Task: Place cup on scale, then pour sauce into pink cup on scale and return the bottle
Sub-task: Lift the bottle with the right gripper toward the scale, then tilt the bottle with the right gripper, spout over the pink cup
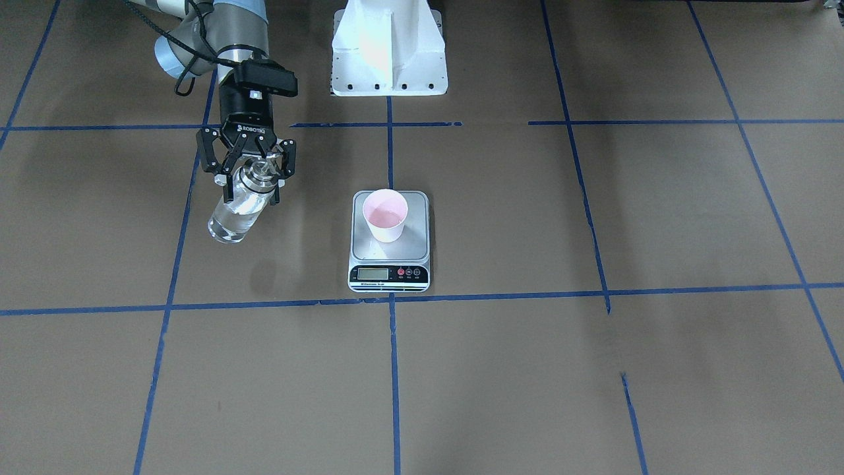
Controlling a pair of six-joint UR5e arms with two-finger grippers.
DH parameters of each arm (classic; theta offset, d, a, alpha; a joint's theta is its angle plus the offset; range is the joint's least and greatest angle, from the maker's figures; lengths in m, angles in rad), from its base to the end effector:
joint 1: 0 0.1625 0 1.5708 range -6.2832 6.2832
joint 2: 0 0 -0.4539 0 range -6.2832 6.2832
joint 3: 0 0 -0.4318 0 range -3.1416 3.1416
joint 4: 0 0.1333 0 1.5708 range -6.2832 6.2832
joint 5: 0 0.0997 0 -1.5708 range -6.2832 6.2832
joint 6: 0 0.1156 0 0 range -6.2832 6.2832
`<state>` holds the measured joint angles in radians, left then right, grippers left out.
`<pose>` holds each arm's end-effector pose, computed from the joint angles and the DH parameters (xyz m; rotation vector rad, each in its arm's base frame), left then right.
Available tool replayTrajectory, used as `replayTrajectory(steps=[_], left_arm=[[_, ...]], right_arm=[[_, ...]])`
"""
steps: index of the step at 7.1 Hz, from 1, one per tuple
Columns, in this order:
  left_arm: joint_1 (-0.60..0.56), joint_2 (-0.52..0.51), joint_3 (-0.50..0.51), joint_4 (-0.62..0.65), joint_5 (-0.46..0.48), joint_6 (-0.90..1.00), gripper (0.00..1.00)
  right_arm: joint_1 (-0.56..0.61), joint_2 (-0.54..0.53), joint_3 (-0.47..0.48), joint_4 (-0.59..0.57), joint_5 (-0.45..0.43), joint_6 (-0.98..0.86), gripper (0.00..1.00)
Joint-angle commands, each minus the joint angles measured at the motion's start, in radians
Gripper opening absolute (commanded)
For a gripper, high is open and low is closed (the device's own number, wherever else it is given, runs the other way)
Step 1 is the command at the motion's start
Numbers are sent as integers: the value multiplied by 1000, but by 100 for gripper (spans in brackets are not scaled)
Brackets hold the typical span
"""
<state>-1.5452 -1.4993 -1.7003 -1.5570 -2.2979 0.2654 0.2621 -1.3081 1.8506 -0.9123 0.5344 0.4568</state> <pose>-0.0436 -0.5033 0.6721 0.1294 0.7194 0.2941 -0.4985 -0.3748 0.3062 1.3617 -0.2597 -0.0896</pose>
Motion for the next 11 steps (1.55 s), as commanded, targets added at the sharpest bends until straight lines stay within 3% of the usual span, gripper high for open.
replayTrajectory(steps=[1,3,4,10,11], left_arm=[[1,1,1,2,0,0,100],[1,1,-2,17,0,0,100],[1,1,-2,17,0,0,100],[1,7,-2,18,0,2,100],[-1,8,-2,18,0,2,100]], right_arm=[[-3,129,-1,-290,-28,5,0],[-15,197,-1,-602,-59,3,0],[-26,210,-1,-675,-77,3,0],[-72,213,-68,-698,-149,-151,0],[-72,255,-82,-721,-149,-173,0]])
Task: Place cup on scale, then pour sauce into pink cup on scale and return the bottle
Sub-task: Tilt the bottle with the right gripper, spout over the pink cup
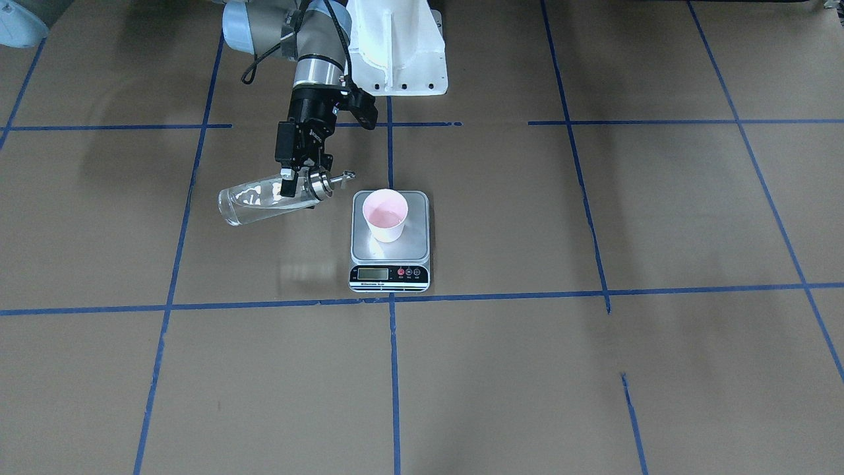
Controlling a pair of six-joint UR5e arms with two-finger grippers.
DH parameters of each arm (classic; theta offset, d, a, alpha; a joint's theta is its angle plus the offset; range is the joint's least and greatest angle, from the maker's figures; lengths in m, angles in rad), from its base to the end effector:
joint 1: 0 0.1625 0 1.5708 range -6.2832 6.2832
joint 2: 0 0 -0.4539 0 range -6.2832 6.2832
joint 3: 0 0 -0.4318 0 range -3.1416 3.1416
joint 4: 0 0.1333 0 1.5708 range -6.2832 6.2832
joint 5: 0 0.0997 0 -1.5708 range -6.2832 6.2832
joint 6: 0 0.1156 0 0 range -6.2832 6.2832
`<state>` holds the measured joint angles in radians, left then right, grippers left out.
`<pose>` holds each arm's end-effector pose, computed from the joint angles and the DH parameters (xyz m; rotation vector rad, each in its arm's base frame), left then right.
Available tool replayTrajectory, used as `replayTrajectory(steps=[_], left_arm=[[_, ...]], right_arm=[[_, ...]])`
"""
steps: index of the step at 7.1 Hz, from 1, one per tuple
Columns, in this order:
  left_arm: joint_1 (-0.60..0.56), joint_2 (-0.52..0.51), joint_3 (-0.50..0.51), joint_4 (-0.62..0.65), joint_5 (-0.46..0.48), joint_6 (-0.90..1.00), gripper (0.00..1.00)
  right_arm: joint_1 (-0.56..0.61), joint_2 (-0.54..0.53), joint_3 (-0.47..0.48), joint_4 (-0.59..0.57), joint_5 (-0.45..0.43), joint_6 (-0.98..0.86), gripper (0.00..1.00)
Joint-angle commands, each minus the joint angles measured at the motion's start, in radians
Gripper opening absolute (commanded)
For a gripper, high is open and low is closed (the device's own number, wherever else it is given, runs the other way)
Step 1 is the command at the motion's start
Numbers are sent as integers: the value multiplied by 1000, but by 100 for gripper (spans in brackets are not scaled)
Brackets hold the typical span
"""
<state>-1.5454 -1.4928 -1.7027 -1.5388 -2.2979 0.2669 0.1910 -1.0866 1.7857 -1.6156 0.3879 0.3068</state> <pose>-0.0438 -0.4986 0.6759 0.1088 0.7219 0.2872 -0.5901 -0.3589 0.2604 1.2413 0.3298 -0.5380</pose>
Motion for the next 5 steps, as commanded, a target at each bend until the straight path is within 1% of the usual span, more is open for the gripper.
replayTrajectory(steps=[1,2,3,4,5], left_arm=[[1,3,0,0,0,0,100],[-1,3,2,3,0,0,100],[1,3,0,6,0,2,100],[1,3,0,6,0,2,100],[1,3,0,8,0,2,100]], right_arm=[[5,54,-20,-73,-3,-25,0],[13,75,-26,-125,-1,-25,0],[21,79,-32,-136,-1,-25,0],[30,102,-75,-138,-1,-25,0],[44,140,-148,-136,-1,-25,0]])
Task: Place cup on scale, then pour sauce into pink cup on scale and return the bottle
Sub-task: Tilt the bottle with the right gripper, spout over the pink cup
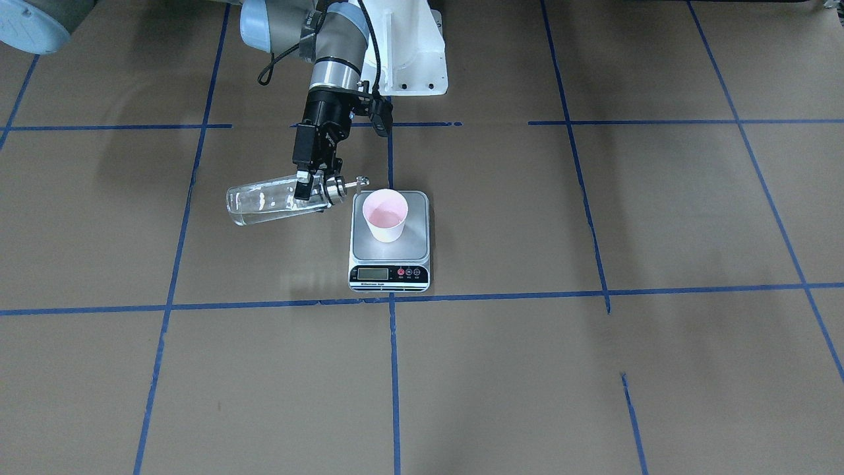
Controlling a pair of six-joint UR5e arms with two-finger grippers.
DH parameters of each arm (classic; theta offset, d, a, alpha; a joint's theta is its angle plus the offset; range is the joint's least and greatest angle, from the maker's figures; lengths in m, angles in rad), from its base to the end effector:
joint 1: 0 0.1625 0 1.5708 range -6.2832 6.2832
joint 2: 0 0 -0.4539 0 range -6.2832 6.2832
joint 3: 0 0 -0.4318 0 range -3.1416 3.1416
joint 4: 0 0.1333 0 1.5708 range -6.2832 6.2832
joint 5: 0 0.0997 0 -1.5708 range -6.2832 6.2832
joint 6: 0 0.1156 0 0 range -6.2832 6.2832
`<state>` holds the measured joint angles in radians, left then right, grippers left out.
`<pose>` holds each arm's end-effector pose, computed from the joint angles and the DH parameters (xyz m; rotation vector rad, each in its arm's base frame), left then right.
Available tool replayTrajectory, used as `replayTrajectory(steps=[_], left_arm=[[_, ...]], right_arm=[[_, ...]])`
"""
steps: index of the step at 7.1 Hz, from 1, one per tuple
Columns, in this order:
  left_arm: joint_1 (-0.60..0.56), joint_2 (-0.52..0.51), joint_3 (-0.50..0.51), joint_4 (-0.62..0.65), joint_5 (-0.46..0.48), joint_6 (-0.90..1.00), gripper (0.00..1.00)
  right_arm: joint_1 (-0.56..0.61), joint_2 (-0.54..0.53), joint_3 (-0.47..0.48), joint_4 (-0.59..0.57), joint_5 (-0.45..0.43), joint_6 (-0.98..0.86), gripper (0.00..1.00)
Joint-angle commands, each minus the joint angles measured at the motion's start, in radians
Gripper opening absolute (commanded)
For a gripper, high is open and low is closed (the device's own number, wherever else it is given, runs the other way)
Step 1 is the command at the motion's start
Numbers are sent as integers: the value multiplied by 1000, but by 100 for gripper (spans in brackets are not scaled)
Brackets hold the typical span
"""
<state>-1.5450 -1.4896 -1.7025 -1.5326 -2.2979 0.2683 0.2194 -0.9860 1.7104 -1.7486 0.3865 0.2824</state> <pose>-0.0437 -0.4965 0.6782 0.1000 0.7229 0.2855 -0.6131 -0.3830 0.2402 1.1849 0.4447 -0.6029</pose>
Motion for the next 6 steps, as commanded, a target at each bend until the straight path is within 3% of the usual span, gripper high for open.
replayTrajectory(steps=[1,6], left_arm=[[0,0,0,2,0,2,100],[0,0,0,2,0,0,100]], right_arm=[[17,41,-83,-3,-1,0,0],[3,3,-91,-5,-124,-31,0]])
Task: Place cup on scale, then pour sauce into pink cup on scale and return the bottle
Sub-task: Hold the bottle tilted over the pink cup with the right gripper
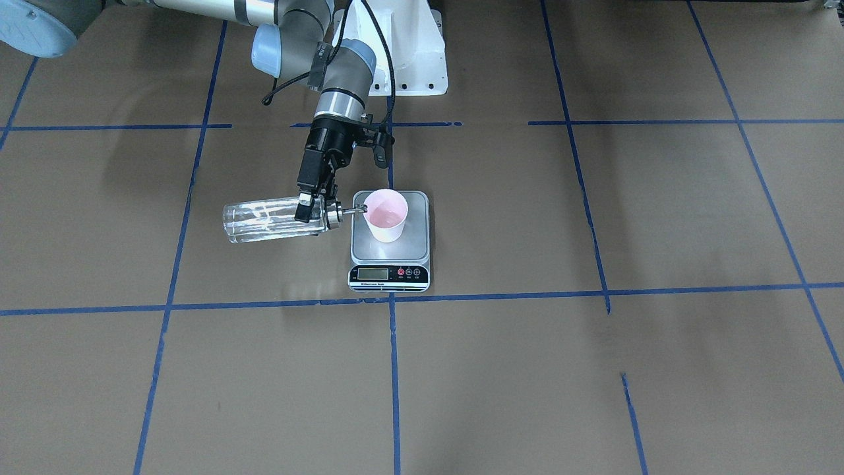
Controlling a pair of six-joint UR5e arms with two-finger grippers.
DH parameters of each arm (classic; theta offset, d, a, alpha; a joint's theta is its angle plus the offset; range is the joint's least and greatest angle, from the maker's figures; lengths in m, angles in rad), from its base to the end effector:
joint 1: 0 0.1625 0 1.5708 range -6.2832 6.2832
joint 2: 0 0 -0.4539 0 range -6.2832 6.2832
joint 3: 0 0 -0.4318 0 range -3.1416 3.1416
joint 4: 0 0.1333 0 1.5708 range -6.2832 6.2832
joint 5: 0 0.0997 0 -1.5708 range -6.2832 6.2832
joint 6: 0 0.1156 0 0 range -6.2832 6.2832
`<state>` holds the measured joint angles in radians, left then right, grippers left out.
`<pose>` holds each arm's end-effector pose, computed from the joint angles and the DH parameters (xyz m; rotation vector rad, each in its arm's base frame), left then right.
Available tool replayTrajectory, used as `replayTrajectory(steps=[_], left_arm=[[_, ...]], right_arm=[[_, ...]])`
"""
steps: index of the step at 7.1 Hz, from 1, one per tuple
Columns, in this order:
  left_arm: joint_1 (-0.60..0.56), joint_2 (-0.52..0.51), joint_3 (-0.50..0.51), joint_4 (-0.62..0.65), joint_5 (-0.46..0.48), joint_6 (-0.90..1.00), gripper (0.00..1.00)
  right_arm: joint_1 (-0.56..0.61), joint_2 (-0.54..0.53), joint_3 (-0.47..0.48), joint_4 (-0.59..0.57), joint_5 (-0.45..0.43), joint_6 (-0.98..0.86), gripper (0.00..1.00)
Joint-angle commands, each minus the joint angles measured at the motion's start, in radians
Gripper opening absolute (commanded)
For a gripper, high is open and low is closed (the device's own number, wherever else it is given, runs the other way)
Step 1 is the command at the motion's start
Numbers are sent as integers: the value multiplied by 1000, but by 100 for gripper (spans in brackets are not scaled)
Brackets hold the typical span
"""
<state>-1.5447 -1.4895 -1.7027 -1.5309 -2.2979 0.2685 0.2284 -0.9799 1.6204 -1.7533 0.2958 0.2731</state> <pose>-0.0435 -0.4963 0.6784 0.0984 0.7231 0.2854 -0.6299 -0.3968 0.2675 1.1945 0.5891 -0.6192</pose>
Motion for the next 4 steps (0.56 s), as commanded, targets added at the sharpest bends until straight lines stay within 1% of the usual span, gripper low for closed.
replayTrajectory(steps=[1,4], left_arm=[[0,0,0,0,0,1,100],[0,0,0,0,2,0,100]], right_arm=[[-9,0,1,0,-46,-34,0],[-21,-12,-1,0,-84,-41,0]])
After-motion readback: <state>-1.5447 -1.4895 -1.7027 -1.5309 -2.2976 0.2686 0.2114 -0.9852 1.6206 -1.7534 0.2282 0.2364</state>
